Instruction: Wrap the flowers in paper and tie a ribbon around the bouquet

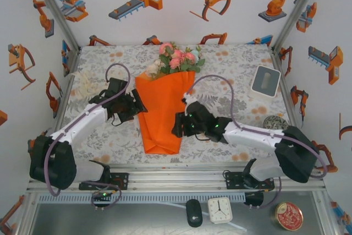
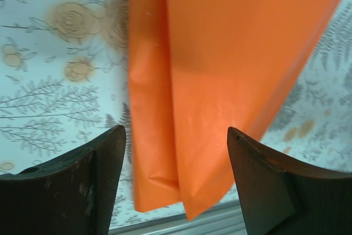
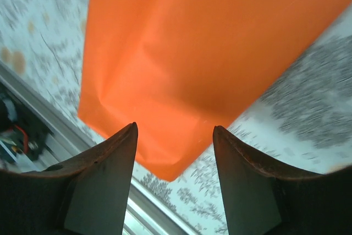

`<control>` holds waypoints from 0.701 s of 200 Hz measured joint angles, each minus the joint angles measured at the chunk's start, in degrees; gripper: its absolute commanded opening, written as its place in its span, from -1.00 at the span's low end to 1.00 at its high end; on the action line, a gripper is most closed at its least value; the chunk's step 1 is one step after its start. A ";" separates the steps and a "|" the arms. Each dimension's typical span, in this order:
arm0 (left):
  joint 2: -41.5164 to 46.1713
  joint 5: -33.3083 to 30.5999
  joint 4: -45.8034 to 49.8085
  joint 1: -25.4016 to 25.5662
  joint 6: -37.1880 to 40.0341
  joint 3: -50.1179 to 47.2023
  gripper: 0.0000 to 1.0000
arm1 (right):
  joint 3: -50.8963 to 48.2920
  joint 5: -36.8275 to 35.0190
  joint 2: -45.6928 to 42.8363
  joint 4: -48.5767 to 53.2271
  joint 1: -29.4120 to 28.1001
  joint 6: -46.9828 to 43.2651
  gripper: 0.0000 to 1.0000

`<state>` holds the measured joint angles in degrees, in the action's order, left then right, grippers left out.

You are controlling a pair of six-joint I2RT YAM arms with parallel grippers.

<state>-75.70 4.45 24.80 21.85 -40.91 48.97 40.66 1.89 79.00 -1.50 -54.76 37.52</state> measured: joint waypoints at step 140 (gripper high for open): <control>-11.65 10.95 -16.79 -0.33 -1.36 -7.26 -0.09 | -1.09 -4.46 6.16 1.27 5.49 4.98 0.35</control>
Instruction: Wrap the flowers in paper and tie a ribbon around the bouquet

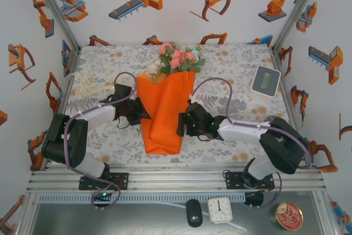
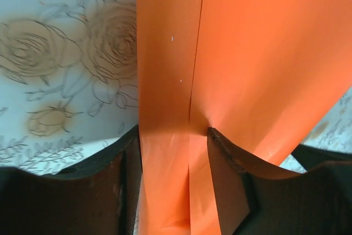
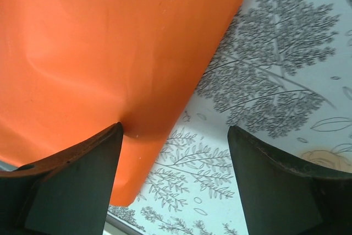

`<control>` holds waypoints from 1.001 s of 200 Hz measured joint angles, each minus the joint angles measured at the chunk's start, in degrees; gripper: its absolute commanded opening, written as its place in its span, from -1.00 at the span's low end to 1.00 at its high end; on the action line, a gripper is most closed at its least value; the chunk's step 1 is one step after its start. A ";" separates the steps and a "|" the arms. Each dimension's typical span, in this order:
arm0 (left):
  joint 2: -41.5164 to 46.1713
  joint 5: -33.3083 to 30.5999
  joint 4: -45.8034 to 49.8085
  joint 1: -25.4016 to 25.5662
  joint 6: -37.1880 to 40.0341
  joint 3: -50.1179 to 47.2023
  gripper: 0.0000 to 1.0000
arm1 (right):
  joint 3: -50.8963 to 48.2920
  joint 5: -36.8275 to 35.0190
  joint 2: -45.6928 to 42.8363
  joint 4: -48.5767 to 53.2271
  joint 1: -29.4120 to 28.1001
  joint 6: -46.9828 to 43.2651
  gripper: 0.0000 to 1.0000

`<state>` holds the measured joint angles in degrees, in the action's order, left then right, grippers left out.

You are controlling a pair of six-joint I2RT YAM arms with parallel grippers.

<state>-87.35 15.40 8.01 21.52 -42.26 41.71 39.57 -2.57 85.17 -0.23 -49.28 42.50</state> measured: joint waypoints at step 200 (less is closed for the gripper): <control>-4.52 -23.10 22.86 -14.60 13.18 37.92 -0.14 | 8.22 -1.70 -10.75 7.02 17.25 -5.70 0.40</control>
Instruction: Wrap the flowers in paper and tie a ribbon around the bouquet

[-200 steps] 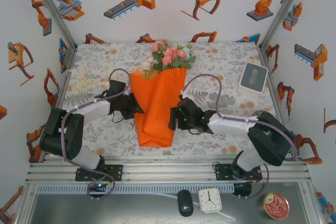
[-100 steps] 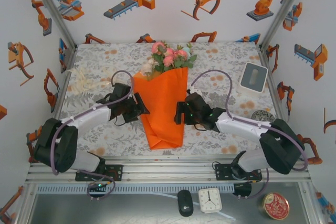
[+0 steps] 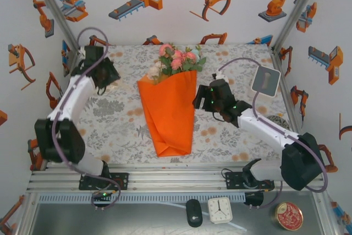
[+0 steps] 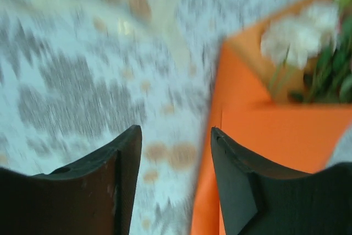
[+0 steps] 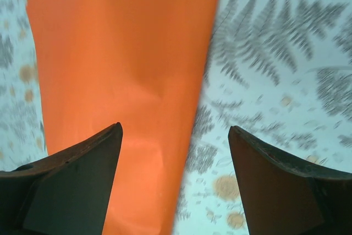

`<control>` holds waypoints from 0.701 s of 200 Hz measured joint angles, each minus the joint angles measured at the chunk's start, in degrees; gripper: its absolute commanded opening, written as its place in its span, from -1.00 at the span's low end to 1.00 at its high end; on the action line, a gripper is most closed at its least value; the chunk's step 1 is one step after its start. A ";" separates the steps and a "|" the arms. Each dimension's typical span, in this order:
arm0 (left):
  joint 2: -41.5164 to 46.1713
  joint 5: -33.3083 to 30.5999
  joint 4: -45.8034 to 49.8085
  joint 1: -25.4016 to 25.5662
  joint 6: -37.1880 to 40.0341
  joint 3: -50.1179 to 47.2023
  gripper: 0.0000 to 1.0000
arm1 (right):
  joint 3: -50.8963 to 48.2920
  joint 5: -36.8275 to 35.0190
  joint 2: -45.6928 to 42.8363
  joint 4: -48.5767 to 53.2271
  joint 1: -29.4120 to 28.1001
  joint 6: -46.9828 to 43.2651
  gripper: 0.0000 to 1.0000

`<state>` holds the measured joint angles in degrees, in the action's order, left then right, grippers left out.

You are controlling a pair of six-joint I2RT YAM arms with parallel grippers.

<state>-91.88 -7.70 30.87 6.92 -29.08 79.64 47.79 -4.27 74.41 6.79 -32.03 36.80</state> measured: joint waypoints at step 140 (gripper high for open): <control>-39.80 2.25 18.18 -1.57 45.07 29.90 -0.32 | 1.68 9.64 0.92 0.57 5.31 -6.91 0.39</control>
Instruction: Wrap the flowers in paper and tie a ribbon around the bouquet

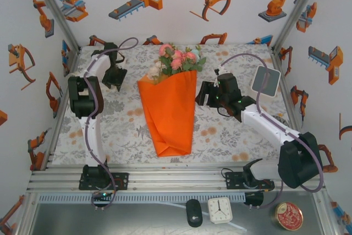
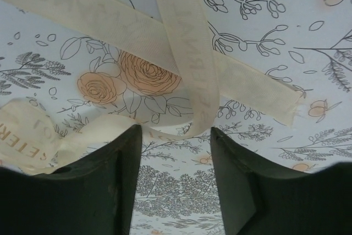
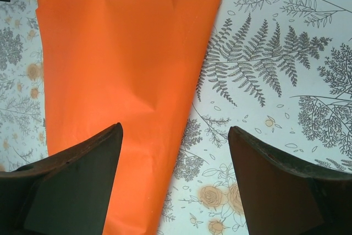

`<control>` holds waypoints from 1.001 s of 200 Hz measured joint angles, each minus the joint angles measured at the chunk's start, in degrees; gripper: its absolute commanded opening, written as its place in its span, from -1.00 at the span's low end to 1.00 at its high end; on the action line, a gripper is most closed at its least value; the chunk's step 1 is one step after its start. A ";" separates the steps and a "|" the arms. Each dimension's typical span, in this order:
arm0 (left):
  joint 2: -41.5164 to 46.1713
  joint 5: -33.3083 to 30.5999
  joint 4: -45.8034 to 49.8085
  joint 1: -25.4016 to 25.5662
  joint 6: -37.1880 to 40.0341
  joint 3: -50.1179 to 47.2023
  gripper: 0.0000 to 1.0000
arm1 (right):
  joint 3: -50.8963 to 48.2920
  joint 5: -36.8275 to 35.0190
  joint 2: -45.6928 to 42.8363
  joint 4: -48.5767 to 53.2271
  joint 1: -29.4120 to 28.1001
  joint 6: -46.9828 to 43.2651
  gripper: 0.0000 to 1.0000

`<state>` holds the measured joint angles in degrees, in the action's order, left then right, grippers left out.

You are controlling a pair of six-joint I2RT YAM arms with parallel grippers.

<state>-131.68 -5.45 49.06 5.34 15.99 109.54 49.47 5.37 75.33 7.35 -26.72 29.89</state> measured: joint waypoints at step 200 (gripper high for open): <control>58.73 -4.24 7.43 33.66 2.60 -9.16 -1.00 | 4.68 17.49 12.00 -39.10 -15.63 -31.98 0.50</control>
<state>-72.95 -9.69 56.49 39.00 18.59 100.38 54.15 22.85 87.33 -31.75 -42.35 -2.09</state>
